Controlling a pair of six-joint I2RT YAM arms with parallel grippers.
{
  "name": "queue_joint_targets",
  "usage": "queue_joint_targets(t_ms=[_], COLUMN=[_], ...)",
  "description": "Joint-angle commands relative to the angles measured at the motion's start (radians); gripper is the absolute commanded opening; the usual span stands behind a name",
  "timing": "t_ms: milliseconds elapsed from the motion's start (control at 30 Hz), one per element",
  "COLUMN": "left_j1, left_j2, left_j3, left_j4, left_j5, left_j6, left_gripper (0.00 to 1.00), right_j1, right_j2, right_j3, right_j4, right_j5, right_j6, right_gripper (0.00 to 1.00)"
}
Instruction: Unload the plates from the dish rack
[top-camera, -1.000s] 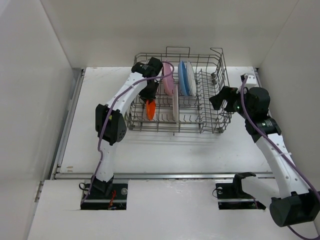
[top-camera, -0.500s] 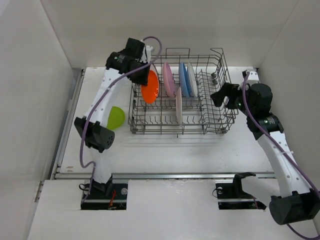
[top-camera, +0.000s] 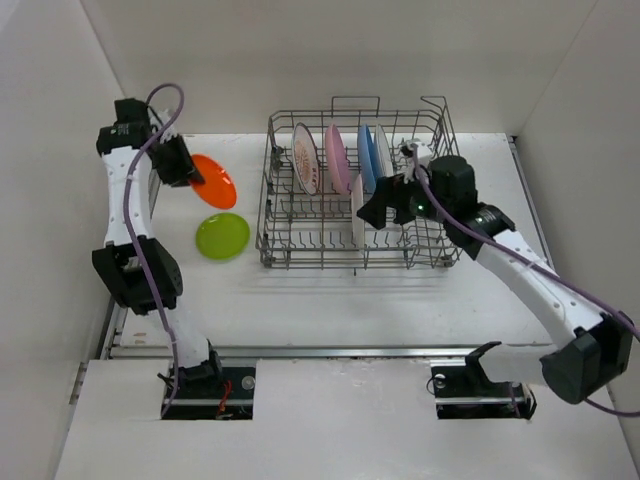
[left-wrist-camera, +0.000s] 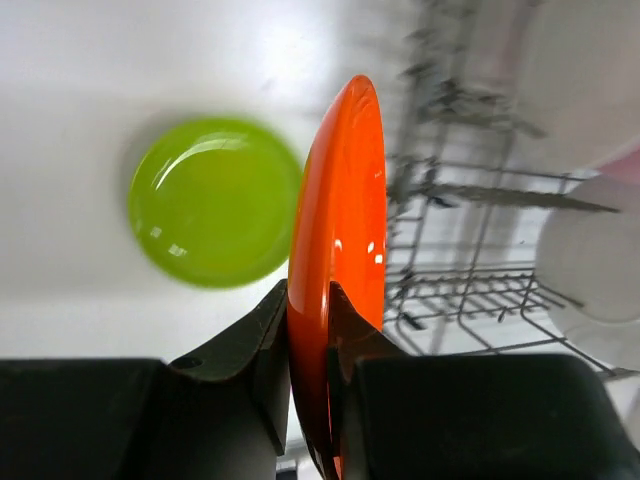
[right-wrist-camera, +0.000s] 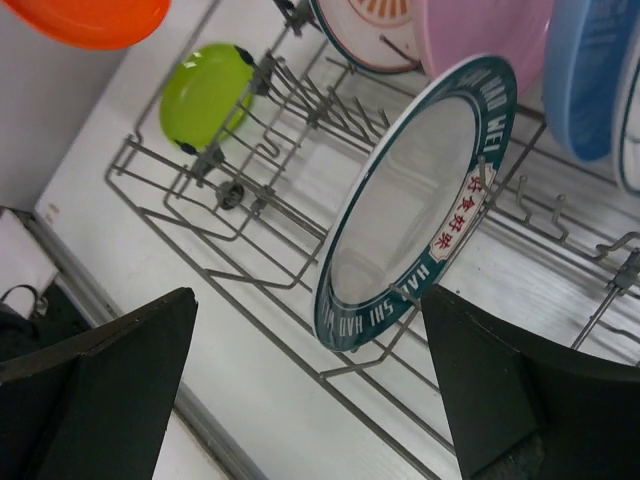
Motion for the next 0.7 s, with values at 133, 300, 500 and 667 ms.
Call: queue_joint_targets(t_ms=[133, 300, 500, 667], left_j1=[0.104, 0.113, 0.113, 0.113], left_j2=[0.02, 0.17, 0.183, 0.252], left_j3=[-0.234, -0.265, -0.309, -0.293], left_j4=[-0.056, -0.09, -0.021, -0.027], left_j5=[0.16, 0.181, 0.053, -0.014], left_j6=[0.174, 0.234, 0.271, 0.3], left_gripper=[0.0, 0.0, 0.22, 0.32], right_j1=[0.099, 0.122, 0.122, 0.122], right_j2=[0.166, 0.219, 0.239, 0.266], right_j3=[0.051, 0.073, 0.091, 0.114], right_j4=[0.015, 0.03, 0.063, 0.035], right_j5=[0.128, 0.179, 0.188, 0.188], right_j6=[-0.011, -0.011, -0.011, -0.011], right_gripper=[1.0, 1.0, 0.67, 0.23])
